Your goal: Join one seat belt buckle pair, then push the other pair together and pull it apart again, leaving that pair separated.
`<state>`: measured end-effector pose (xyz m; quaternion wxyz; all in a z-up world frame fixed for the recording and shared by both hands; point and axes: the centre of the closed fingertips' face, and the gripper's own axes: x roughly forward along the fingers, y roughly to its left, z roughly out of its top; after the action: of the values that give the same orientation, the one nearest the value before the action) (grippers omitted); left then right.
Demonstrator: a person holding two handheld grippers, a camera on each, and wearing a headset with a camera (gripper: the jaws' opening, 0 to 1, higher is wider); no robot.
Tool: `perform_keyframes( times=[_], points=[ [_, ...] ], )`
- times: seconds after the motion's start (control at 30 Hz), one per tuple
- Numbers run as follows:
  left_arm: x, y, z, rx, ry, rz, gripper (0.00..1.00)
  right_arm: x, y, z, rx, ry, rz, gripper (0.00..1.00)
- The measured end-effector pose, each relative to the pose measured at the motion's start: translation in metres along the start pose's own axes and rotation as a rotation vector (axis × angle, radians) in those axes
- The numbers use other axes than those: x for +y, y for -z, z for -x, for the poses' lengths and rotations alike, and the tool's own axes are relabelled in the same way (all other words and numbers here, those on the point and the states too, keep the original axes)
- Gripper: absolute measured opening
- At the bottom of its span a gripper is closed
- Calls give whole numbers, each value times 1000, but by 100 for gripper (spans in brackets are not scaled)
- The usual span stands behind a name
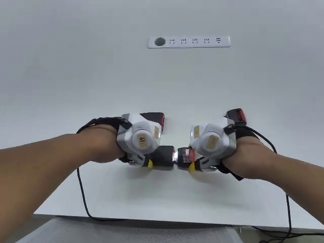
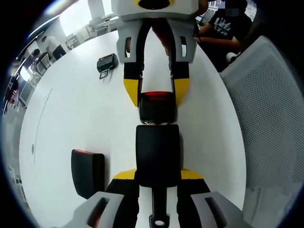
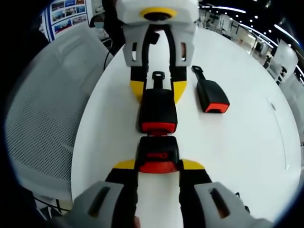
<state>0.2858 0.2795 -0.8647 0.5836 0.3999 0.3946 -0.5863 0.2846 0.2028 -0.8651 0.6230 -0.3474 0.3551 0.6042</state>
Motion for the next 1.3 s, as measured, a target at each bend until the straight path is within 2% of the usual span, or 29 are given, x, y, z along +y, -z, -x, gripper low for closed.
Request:
perform_keyframes(
  times=[0.13, 0.3, 0.77, 0.97, 1.13, 1.3],
  points=[
    [0, -1, 1, -6, -3, 13, 31, 0, -1, 1, -4, 8, -3, 33],
    [0, -1, 1, 16, 1, 5, 32, -1, -3, 0, 1, 19, -12, 34],
    [0, -1, 1, 30, -1, 9, 32, -2, -1, 0, 8, 20, -18, 35],
    [-1, -2, 1, 35, -10, -1, 32, -2, 0, 0, 13, 6, -9, 34],
    [0, -1, 1, 48, -16, 22, 33, -1, 0, 0, 11, 7, 3, 35],
    [0, -1, 2, 37, -32, 24, 33, 0, -1, 2, 4, 16, 8, 35]
  ],
)
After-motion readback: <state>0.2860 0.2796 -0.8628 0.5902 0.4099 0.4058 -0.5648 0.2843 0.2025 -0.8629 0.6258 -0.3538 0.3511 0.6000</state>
